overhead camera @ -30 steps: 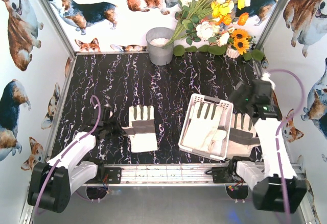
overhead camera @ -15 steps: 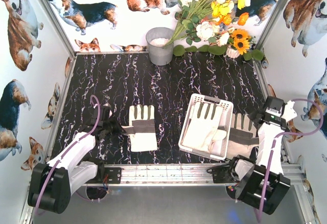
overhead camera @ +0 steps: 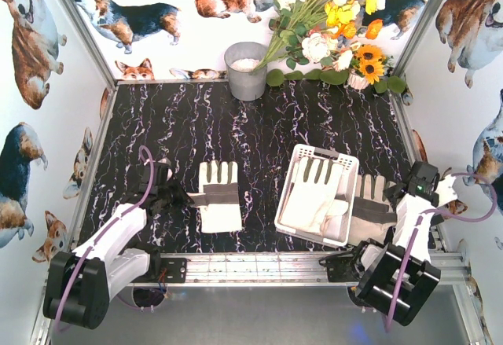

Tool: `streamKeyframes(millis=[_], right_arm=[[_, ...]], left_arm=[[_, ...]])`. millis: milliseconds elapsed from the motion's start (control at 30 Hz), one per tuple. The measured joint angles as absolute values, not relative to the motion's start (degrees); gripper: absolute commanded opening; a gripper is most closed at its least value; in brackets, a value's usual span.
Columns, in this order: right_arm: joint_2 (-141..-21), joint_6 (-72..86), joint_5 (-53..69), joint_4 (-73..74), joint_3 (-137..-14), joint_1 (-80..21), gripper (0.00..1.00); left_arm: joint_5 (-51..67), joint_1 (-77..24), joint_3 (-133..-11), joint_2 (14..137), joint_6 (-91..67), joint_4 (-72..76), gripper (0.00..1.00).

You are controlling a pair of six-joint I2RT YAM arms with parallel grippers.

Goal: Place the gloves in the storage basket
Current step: Pick up the glove at the corner of the board.

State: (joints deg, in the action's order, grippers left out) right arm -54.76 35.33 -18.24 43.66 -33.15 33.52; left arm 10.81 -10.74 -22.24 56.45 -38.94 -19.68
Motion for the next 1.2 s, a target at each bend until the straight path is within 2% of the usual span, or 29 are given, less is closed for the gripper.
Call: streamKeyframes(millis=[167, 233, 400, 567, 867, 1067, 1200], right_arm=[[-56.60, 35.97, -16.75, 42.81, -31.05, 33.52, 0.91], [-56.97, 36.12, -16.64, 41.71, -30.87, 33.52, 0.82], [-58.28, 36.38, -16.23, 38.98, -28.93, 33.52, 0.45], [-57.49, 35.97, -15.88, 38.54, -28.69, 33.50, 0.00], [-47.46, 34.35, -10.61, 38.92, -35.64, 33.54, 0.00], [-48.34, 34.17, -1.32, 38.65, -47.68, 32.47, 0.00], [-49.71, 34.63, 3.14, 37.93, -54.74, 26.17, 0.00]], left_arm=[[10.68, -10.15, -22.28, 56.45, -38.89, -19.68, 0.04], [10.37, -9.80, -22.44, 56.47, -38.89, -19.88, 0.02], [8.93, -8.34, -23.83, 56.84, -38.74, -21.19, 0.00], [6.85, -5.43, -25.85, 57.06, -38.13, -22.90, 0.00], [5.65, 0.40, -26.85, 57.58, -36.86, -23.59, 0.00], [5.74, 0.89, -27.64, 57.69, -36.03, -24.25, 0.00], [5.74, 1.34, -28.53, 57.69, -35.62, -25.15, 0.00]])
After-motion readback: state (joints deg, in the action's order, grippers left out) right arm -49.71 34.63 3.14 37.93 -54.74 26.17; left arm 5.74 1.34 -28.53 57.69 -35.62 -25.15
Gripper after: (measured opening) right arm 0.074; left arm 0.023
